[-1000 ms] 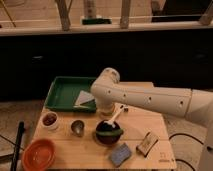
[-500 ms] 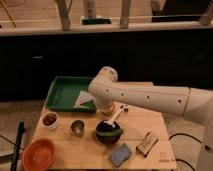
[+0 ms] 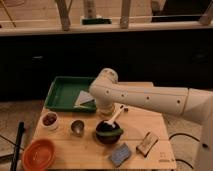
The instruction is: Place brush in metal cup
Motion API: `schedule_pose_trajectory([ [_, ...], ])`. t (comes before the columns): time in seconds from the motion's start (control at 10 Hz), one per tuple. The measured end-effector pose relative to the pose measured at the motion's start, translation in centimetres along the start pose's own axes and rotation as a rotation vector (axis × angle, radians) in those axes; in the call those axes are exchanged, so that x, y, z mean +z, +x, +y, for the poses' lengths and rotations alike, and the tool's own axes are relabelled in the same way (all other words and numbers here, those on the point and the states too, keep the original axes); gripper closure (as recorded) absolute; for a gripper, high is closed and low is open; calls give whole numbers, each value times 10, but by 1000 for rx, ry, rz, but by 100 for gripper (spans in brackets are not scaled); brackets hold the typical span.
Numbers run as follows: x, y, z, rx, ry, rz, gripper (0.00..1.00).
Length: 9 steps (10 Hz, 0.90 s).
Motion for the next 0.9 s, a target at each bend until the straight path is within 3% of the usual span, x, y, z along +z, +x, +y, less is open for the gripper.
schedule_pose_trajectory([
  [0.2,6,3,6,11,-6,-6,22],
  [0.9,36,7,24,19,-26,-70,20],
])
